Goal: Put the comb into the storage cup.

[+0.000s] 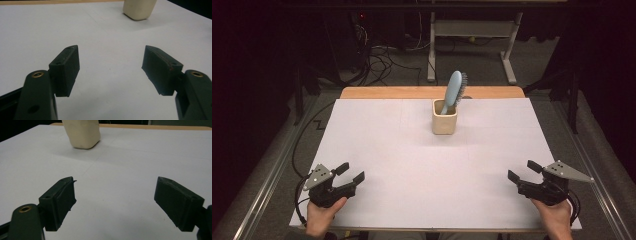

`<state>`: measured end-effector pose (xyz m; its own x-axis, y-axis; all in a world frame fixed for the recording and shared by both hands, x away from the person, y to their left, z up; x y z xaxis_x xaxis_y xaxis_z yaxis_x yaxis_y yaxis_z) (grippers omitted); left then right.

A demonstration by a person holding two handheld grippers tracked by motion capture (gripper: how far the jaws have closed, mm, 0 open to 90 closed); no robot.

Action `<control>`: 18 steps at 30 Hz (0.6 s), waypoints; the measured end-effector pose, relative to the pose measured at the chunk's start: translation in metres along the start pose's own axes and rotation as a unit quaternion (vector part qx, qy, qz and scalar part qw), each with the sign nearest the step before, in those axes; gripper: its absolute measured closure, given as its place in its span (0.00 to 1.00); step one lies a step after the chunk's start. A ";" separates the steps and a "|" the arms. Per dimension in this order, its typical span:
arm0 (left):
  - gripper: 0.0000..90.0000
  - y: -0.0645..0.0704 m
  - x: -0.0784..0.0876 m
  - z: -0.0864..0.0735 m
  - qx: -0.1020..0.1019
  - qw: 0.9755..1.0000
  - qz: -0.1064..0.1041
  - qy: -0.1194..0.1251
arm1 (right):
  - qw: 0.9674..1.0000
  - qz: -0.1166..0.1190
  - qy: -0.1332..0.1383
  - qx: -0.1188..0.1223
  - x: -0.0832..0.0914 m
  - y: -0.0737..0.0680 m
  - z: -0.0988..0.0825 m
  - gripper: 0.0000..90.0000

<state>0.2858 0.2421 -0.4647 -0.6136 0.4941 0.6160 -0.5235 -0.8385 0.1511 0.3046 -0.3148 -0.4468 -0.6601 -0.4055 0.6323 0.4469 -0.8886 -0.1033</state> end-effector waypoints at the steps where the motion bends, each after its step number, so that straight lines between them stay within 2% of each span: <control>1: 0.35 0.000 0.000 0.000 0.000 1.000 0.000 0.000 | 1.000 0.000 -0.001 -0.001 0.000 0.000 0.000 0.20; 18: 0.35 0.000 0.000 0.000 0.000 1.000 0.000 0.000 | 1.000 0.000 -0.008 -0.005 -0.007 0.002 -0.007 0.20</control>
<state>0.2858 0.2421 -0.4647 -0.6134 0.4937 0.6165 -0.5238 -0.8385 0.1503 0.3059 -0.3154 -0.4572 -0.6512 -0.4018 0.6438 0.4408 -0.8908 -0.1101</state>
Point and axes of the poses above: each handheld gripper's, and its own axes: x roughly backward along the jaws, z roughly out of its top, y roughly to its right, the point moved 3 cm from there along -x, roughly forward along the jaws, and after that the axes turned 13 degrees about -y, right-handed, at the moved point
